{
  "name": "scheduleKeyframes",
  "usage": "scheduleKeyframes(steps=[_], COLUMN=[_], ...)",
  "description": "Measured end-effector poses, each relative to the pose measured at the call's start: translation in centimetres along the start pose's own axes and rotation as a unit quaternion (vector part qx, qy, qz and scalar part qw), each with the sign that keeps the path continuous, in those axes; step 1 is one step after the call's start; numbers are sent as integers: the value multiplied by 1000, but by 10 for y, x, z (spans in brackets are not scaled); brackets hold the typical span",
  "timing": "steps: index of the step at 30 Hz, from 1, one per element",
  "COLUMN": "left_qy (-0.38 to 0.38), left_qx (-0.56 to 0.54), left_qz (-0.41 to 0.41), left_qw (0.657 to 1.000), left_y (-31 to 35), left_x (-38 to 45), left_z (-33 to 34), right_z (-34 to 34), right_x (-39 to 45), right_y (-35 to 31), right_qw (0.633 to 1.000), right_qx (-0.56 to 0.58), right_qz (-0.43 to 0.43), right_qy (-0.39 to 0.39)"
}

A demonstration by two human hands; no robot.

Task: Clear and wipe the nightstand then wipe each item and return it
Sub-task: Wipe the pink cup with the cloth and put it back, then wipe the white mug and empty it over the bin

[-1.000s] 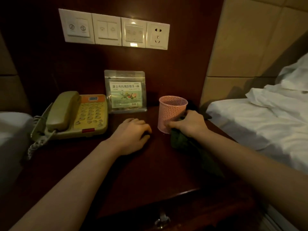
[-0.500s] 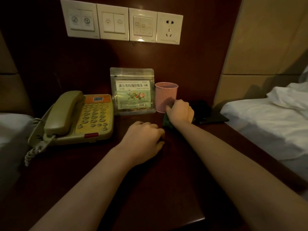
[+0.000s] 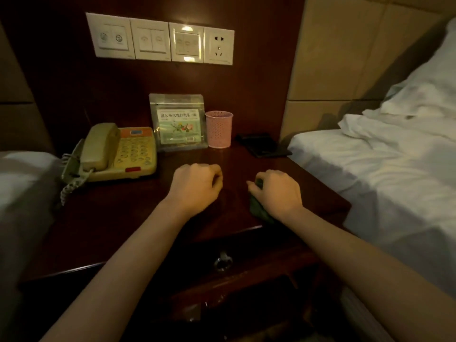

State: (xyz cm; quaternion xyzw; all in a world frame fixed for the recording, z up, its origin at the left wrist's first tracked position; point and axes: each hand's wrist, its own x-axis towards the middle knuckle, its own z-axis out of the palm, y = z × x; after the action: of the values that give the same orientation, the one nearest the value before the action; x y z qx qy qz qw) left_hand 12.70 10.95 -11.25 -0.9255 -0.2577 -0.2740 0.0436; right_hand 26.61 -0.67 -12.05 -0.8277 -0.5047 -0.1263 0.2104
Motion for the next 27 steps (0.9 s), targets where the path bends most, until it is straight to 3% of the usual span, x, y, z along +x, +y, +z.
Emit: scheduleKeyframes(steps=[2, 5, 7, 9, 11, 14, 18, 23, 27], left_qy=[43, 128, 181, 174, 111, -96, -301, -463, -487], left_qx=[-49, -87, -142, -194, -221, -219, -175, -130, -133], left_qz=[8, 98, 163, 210, 226, 180, 146, 129, 55], left_qw=[998, 983, 960, 942, 942, 954, 926, 868, 861], left_y=[24, 63, 92, 119, 144, 179, 231, 260, 267], left_x=[-24, -56, -77, -96, -115, -148, -197, -249, -256], left_z=[-1, 0, 4, 14, 29, 62, 121, 202, 256], right_z=[-18, -35, -35, -34, -34, -36, -19, 23, 58], right_x=[-37, -101, -148, -192, -224, -269, -336, -412, -452], right_y=[6, 25, 46, 70, 93, 123, 164, 197, 209], right_qw=[1000, 997, 992, 986, 976, 948, 907, 849, 809], right_qx=[-2, -68, -78, -50, -11, -7, -29, 55, 155], right_qz=[0, 8, 47, 113, 181, 264, 318, 419, 483], right_qy=[3, -38, -87, -110, -118, -181, -274, -317, -296])
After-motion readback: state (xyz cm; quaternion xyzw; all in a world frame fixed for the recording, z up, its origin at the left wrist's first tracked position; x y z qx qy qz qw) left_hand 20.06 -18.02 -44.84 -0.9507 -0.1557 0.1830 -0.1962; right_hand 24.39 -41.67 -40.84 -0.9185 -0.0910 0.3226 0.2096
